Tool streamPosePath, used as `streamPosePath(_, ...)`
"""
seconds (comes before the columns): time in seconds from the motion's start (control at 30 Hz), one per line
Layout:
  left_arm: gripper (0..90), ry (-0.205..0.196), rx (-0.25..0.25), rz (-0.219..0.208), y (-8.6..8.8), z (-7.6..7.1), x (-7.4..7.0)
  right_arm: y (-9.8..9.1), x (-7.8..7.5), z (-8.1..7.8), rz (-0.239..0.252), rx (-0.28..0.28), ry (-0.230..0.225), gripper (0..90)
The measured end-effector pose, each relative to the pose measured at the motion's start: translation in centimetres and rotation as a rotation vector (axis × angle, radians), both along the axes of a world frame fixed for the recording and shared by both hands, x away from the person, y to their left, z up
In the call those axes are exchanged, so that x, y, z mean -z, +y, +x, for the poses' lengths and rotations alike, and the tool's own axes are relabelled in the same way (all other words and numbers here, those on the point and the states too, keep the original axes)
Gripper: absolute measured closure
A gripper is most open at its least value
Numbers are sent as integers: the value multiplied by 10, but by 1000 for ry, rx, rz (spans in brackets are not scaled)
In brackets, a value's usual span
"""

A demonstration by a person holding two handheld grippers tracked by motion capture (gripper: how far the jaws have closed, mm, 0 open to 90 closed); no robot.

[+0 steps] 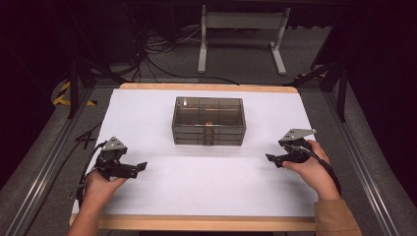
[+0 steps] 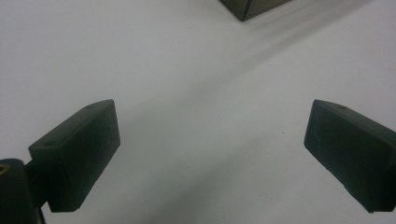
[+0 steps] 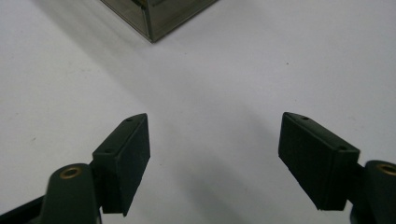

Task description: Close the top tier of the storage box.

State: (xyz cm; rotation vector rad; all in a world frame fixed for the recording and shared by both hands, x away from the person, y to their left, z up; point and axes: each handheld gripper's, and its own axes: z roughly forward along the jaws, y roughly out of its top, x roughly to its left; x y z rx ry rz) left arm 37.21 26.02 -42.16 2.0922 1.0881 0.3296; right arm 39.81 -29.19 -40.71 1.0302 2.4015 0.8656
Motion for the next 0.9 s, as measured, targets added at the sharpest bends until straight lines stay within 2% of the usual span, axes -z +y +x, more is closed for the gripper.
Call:
streamPosePath(0.3, 43, 0, 7, 27, -2, 1, 3, -1, 9, -1, 16, -38, 12, 255)
streamPosePath(0.4, 43, 1, 10, 23, -1, 1, 5, -1, 13, -2, 19, -101, 14, 255)
streamPosePath(0.5, 44, 4, 3, 25, -1, 2, 7, 0, 16, -3, 10, -125, 31, 255)
streamPosePath(0.77, 45, 18, 18, 39, -3, 3, 8, 0, 27, -2, -23, -151, 58, 228)
streamPosePath(0.9, 45, 21, 22, 41, -3, 3, 8, 1, 25, -3, -18, -148, 48, 228)
